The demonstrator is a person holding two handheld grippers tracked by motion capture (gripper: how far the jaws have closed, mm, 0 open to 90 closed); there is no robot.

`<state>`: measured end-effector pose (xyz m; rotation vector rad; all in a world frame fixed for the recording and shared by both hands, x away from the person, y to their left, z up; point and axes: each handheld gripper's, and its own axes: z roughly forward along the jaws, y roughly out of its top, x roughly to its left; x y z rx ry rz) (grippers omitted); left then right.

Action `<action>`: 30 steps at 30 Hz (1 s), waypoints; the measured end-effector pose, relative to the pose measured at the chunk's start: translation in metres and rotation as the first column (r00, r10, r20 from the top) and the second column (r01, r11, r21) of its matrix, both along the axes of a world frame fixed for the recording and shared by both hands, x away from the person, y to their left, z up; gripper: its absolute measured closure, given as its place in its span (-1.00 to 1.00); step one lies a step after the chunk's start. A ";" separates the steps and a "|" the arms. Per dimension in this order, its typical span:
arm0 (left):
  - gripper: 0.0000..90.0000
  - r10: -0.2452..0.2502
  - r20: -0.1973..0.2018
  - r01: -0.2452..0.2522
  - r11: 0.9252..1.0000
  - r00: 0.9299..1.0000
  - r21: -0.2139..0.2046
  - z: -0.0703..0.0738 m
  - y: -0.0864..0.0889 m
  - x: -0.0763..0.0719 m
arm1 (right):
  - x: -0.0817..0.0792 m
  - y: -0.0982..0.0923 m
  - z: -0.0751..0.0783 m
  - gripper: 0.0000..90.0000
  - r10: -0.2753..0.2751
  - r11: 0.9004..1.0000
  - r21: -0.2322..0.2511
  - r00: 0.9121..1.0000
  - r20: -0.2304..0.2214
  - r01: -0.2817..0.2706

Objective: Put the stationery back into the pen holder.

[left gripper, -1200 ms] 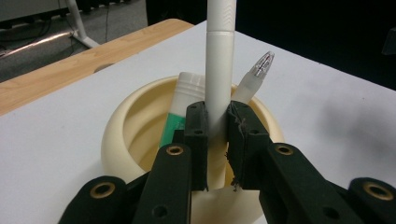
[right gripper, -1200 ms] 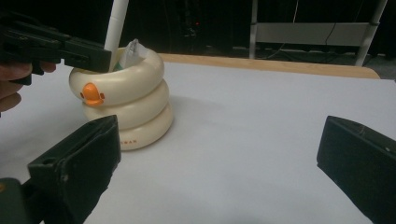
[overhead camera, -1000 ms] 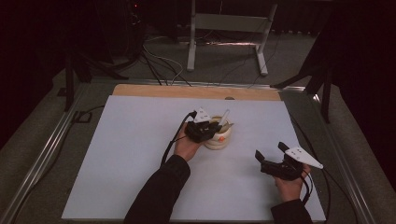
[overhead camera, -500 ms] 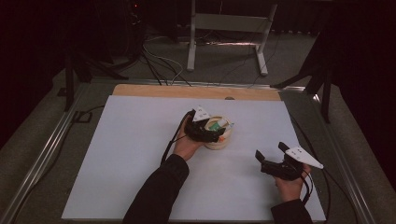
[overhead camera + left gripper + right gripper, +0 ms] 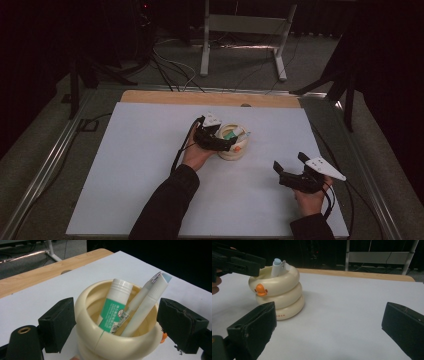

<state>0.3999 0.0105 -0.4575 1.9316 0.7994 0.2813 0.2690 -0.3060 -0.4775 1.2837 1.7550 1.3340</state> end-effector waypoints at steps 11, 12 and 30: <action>-1.00 0.032 -0.009 -0.032 0.999 0.999 0.027 0.008 0.014 0.000 | 0.000 0.001 0.000 -1.00 0.002 1.000 0.001 1.000 -0.002 -0.002; -1.00 0.035 -0.012 -0.035 0.999 0.999 0.026 0.008 0.015 0.000 | 0.000 0.001 0.000 -1.00 0.002 1.000 0.001 1.000 -0.003 -0.002; -1.00 0.097 -0.007 -0.097 0.994 0.995 0.046 0.012 0.051 -0.003 | 0.000 0.001 -0.001 -1.00 0.008 1.000 -0.003 1.000 -0.007 -0.008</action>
